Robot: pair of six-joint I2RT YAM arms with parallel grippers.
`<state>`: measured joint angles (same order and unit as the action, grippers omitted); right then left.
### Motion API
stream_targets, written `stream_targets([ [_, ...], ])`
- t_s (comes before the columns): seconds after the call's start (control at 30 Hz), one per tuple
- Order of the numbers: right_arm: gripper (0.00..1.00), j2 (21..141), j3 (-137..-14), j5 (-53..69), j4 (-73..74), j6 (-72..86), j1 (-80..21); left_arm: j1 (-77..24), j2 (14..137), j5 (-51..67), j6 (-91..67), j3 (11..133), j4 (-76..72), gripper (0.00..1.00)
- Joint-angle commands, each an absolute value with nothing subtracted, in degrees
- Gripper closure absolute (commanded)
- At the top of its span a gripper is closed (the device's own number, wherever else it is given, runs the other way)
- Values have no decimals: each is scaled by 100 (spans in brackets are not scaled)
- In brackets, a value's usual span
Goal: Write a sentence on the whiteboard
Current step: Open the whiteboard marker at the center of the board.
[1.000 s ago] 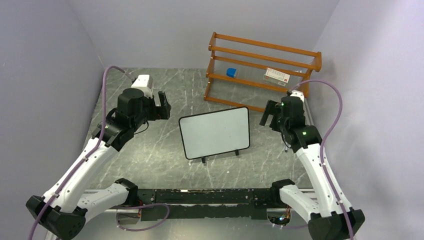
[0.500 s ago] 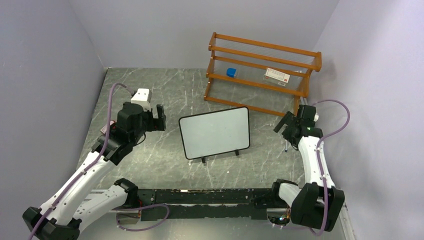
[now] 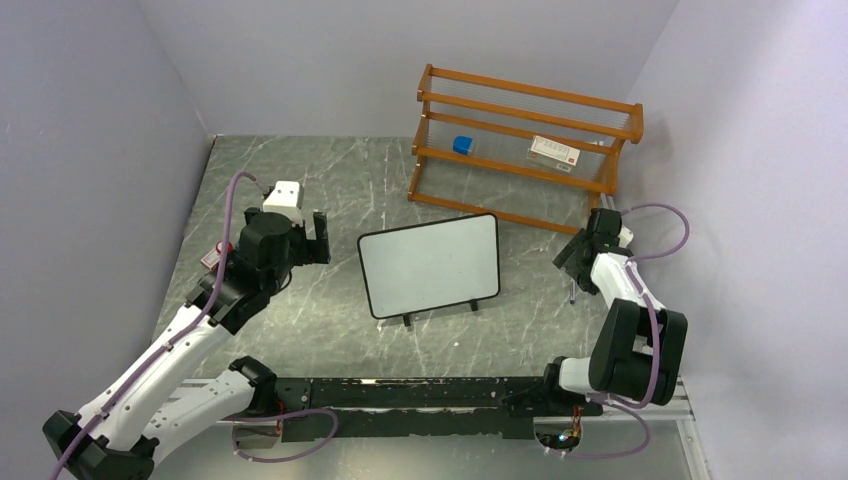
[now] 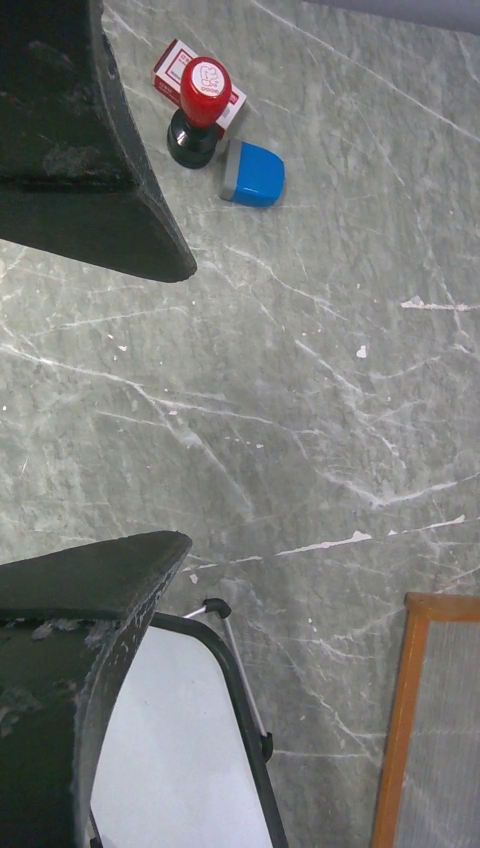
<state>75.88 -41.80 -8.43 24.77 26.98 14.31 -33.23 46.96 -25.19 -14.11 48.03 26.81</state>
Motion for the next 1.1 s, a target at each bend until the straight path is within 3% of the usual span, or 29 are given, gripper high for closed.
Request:
stream_targets([
  [0.0,33,7801,-4036,-1207,2061,2572,1494,-3413,4588,-2686,-1357,4738,2498,2],
  [0.33,52,8407,-4036,-1036,2140,2289,1501,-3523,4512,-2660,-1318,4711,2465,2],
  [0.53,71,8671,-4125,-647,2314,2270,1426,-3551,4476,-2702,-1320,4719,2487,2],
  [0.8,77,9151,-4260,-631,2364,2259,1162,-3551,4399,-2682,-1309,4678,2450,2],
  [1.07,100,8838,-4305,-686,2429,2215,691,-3550,4400,-2574,-1319,4667,2411,2],
])
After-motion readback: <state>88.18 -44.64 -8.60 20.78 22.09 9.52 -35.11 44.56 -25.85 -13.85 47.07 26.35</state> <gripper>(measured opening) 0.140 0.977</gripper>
